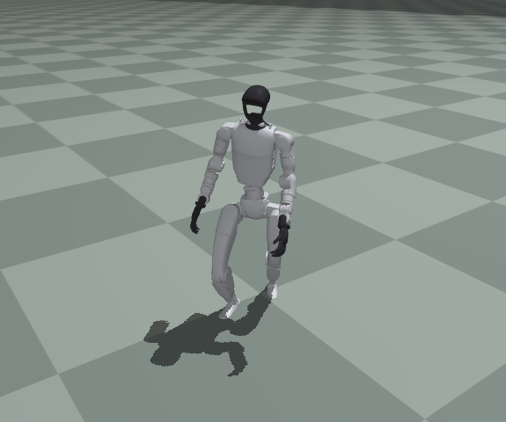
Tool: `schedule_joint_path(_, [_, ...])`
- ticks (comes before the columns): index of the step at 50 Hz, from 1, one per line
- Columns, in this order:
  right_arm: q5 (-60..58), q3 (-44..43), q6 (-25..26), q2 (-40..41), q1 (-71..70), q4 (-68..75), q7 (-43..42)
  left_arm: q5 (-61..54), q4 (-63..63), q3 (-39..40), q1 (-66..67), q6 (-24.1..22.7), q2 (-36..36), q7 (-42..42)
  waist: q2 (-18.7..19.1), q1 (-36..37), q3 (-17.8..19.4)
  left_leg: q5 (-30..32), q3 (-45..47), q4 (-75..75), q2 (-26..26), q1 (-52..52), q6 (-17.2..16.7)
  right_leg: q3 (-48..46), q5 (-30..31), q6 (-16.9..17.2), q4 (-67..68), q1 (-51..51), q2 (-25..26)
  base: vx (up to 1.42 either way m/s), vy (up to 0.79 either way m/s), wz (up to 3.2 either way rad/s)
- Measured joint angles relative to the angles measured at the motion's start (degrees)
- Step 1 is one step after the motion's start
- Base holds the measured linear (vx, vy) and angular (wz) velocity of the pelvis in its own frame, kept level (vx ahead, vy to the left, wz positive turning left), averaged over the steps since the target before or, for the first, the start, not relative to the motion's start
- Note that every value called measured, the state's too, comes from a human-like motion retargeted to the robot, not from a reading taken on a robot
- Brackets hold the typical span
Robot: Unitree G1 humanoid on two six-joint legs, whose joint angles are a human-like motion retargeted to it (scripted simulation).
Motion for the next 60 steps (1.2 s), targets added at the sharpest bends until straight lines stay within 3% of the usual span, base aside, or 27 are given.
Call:
schedule_joint_path(4, [-1.47, 0.89, 0.63, 0.8, 0.26, 0.29, 0.16, 0.44, 1.0, 0.21, 3.47, 0.7, 0.05, -0.15, 2.62, 1.44, 0.08, -1.98, 1.73, 27.62, 9.62, -11.62, -1.21, -3.43, -1.72, -3.21, -4.22, 5.19, 4.15, 0.24, -0.2, 0.22])
schedule_joint_path(8, [-2.41, 2.18, 1.68, 1.38, -0.94, -0.21, 0.41, 2.01, 3.35, 0.71, 6.73, 1.44, 0.99, -0.98, 7.48, 5.23, -0.68, 1.41, -1.03, 63.47, 24.57, -31.93, 2.01, -7.47, 0.17, -6.87, -11.26, 7.56, 12.62, 0.15, -0.25, -0.19])
schedule_joint_path(10, [-2.53, 2.73, 2.14, 1.42, -1.48, -0.16, 0.47, 3.08, 4.4, 1.24, 8.64, 1.67, 1.4, -1.16, 7.55, 7.76, -0.46, 1.82, -2.34, 75.6, 27.36, -40.9, 4.34, -7.59, 0.41, -7.61, -12.88, 8.79, 13.97, 0.13, -0.24, -0.19])
schedule_joint_path(17, [-1.22, 3.34, 3.28, 2.3, -5.14, -0.32, 0.61, 5.32, 7.62, 5.03, 15.12, 1.27, 4.56, -0.01, 2.21, 12.52, -0.45, 0.93, -3.93, 92.57, 23.19, -72.99, 5.05, -6.92, 0.13, -6.89, -15.97, 10.97, 11.39, 0.11, -0.2, 0.12])
schedule_joint_path(23, [-0.34, 4.52, 3.14, 2.96, -6.52, -2.92, 1.23, 5.97, 9.31, 6.4, 19.23, 1.23, 5.78, 0.02, -0.14, 13.33, 0.26, 3.74, -0.45, 92.11, 20.21, -82.14, 4.94, -6.27, -1.74, -5.19, -14.92, 12.96, 8.23, 0.09, -0.02, 0.1])
schedule_joint_path(28, [-0.84, 5.37, 3.26, 3.03, -6.44, -4.96, 2.6, 6.41, 9.91, 6.05, 20.6, 1.74, 5.19, -1.1, -0.33, 12.72, -0.69, 6.0, -0.23, 90.23, 20.47, -79.81, 3.74, -5.32, -2.67, -5.33, -13.75, 12.66, 7.36, 0.05, 0.02, -0.02])
schedule_joint_path(33, [-2.2, 5.71, 3.54, 2.98, -5.76, -5.82, 4.62, 6.59, 9.63, 4.86, 19.34, 2.46, 3.78, -2.75, 1.21, 11.35, -2.74, 7.51, -0.92, 86.72, 22.79, -70.1, 3.08, -4.54, -2.48, -6.16, -13.31, 11.15, 8.34, 0.03, 0.07, -0.11])
schedule_joint_path(40, [-4.77, 4.62, 3.92, 1.22, -1.51, -1.96, 6.48, 6.72, 9.58, 1.95, 14.88, 3.6, 1.71, -3.94, 7.36, 8.11, -5.57, 4.37, -0.23, 71.95, 25.74, -43.42, 0.69, -5.39, -0.56, -7.2, -14.55, 10.18, 12.68, -0.01, 0.11, -0.1])
schedule_joint_path(47, [-6.0, 1.84, 3.63, -1.75, 3.67, 5.61, 6.79, 7.49, 7.08, -2.04, 9.45, 3.12, -0.68, -4.64, 12.93, 2.38, -5.16, -1.22, 0.99, 41.12, 19.5, -17.18, -4.56, -7.96, 1.86, -6.17, -15.68, 11.12, 13.41, -0.16, 0.09, 0.37])
schedule_joint_path(50, [-6.1, 1.02, 3.65, -2.0, 4.63, 8.87, 7.43, 8.3, 4.37, -4.3, 6.56, 2.54, -0.85, -5.17, 12.42, 1.02, -4.39, -4.16, 0.47, 29.13, 14.79, -12.78, -4.0, -8.73, 3.39, -4.57, -15.32, 9.92, 10.95, -0.35, 0.08, 0.48])
schedule_joint_path(54, [-6.43, 1.39, 3.82, -0.8, 3.96, 11.48, 9.18, 9.71, 0.6, -7.09, 3.59, 1.79, 0.46, -5.59, 8.53, 0.91, -3.3, -4.93, 0.56, 18.82, 9.02, -13.04, -0.51, -8.77, 6.68, -1.62, -15.83, 6.1, 5.99, -0.46, 0.06, 0.41])
schedule_joint_path(57, [-6.93, 2.42, 3.9, 0.5, 2.27, 11.75, 10.5, 10.54, -0.73, -8.47, 3.02, 1.38, 1.95, -5.81, 6.26, 1.67, -2.26, -4.83, 0.53, 17.76, 7.61, -16.67, 1.15, -7.18, 9.67, 1.4, -17.34, 2.5, 5.31, -0.51, 0.05, 0.34])
schedule_joint_path(60, [-7.32, 3.81, 3.72, 1.43, -0.09, 10.7, 10.99, 11.0, 0.06, -8.81, 4.48, 1.41, 3.09, -6.1, 4.92, 3.11, -0.97, -4.48, 0.74, 20.52, 8.4, -21.49, 1.72, -6.29, 8.31, 2.48, -17.13, -0.41, 5.63, -0.49, 0.02, 0.17])
